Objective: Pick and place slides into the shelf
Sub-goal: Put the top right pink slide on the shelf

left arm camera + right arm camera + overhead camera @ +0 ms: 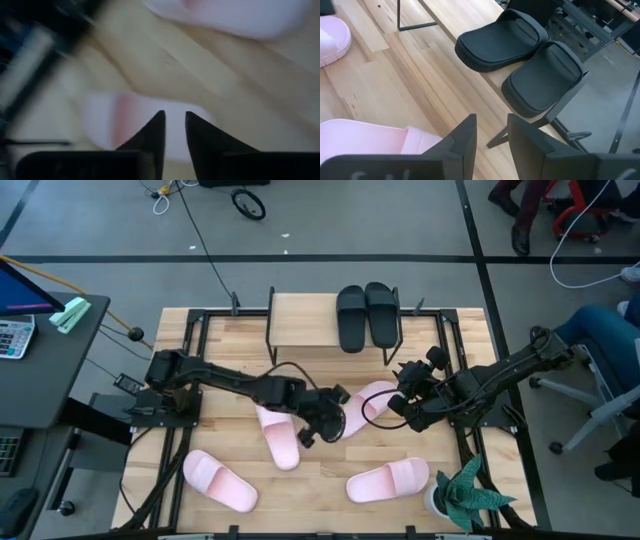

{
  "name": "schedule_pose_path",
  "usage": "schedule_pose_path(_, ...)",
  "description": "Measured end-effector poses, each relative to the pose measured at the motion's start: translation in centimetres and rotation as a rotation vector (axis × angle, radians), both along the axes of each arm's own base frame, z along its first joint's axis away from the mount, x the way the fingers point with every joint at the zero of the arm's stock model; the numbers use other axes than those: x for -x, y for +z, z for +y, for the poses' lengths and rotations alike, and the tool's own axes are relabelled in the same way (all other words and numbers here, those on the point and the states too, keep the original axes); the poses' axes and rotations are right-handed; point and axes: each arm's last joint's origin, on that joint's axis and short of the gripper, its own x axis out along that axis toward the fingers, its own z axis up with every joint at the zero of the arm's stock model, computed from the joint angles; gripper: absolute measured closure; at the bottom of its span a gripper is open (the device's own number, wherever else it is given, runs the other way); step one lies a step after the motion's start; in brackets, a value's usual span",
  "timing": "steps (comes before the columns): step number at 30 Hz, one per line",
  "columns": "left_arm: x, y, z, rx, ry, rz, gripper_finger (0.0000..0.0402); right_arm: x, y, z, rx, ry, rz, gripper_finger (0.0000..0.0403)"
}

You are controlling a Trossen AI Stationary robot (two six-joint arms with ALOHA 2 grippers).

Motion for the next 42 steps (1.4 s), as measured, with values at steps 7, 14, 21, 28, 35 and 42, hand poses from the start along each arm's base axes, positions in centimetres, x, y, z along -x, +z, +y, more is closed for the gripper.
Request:
schedule_pose_path(7,-0.7,-1.5,1.1,0.019,0.027,-0.241,0.0248,0.0,0.0,0.0,0.003,0.004,0.005,0.0289)
schedule_pose_path(14,-1.6,-3.3,2.5,0.052,0.083,-0.281,0.0216,0.0,0.0,0.0,0.004,0.005,0.006,0.0288)
schedule_pose_path(21,-4.4,-6.2,2.6,0.064,0.094,-0.302,0.0210,0.0,0.0,0.0,0.010,0.003,0.003,0.0288)
schedule_pose_path(28,-6.5,-8.2,3.3,0.033,0.137,-0.283,0.0206,0.0,0.1,0.0,0.012,0.003,0.004,0.0288)
schedule_pose_path(35,-7.1,-10.1,5.1,0.036,0.203,-0.202,0.0208,0.0,0.1,0.0,0.013,0.002,0.004,0.0288)
schedule_pose_path(42,-7.2,-10.4,6.3,-0.008,0.265,-0.206,0.0220,0.0,0.0,0.0,0.025,0.016,0.022,0.0288)
